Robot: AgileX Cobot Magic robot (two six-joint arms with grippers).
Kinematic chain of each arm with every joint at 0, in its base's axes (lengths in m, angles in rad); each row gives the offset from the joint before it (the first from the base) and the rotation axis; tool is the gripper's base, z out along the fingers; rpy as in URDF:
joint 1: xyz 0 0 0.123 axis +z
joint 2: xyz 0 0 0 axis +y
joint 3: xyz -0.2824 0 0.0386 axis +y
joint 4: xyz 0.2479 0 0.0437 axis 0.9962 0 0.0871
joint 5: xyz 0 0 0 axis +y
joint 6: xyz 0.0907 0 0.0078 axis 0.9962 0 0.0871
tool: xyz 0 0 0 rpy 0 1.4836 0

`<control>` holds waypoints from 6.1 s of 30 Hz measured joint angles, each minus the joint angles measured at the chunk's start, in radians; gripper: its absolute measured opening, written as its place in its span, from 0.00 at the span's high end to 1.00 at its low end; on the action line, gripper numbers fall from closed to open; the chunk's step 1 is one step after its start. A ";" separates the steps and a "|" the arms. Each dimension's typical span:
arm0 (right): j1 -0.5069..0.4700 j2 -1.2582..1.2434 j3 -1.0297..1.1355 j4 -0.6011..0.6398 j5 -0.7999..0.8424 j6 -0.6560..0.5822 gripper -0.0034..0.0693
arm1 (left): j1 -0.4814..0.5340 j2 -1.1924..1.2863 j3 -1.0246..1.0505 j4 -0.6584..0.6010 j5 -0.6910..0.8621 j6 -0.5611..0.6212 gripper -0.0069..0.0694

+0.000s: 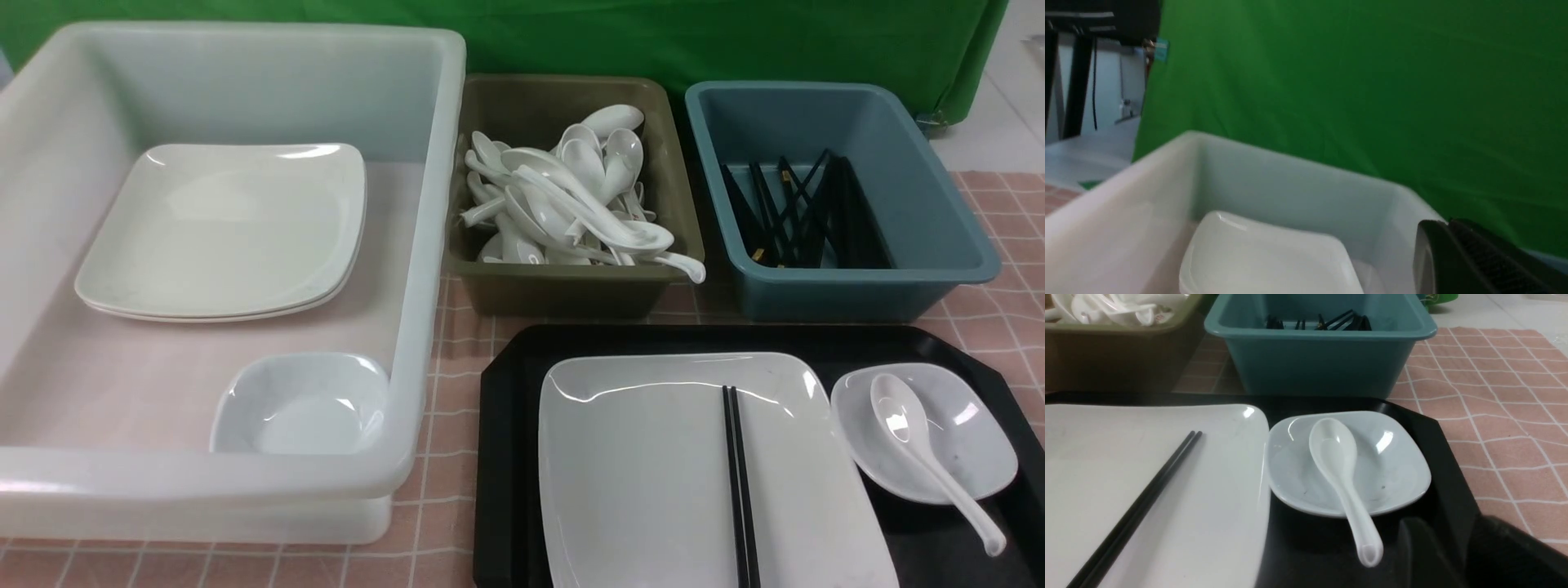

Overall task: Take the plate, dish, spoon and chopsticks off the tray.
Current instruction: Use the right arm to grab a soup spoon from the plate, then use the right arm to put the soup spoon into the small storage box in the middle, then use the left arm to grab a pair of chopsticks from the plate

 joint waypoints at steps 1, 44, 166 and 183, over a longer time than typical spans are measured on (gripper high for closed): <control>0.000 0.000 0.000 0.000 -0.002 0.000 0.61 | 0.000 0.000 0.000 0.000 -0.034 -0.005 0.88; 0.126 1.188 -1.085 -0.098 0.928 0.045 0.90 | -0.535 1.231 -1.100 0.154 1.215 -0.102 0.92; 0.195 0.886 -1.167 -0.091 0.946 0.071 0.74 | -0.987 2.201 -1.728 0.446 1.186 -0.593 0.80; 0.193 0.846 -1.158 -0.086 0.930 0.072 0.85 | -0.922 1.923 -1.728 0.728 0.506 -0.600 0.80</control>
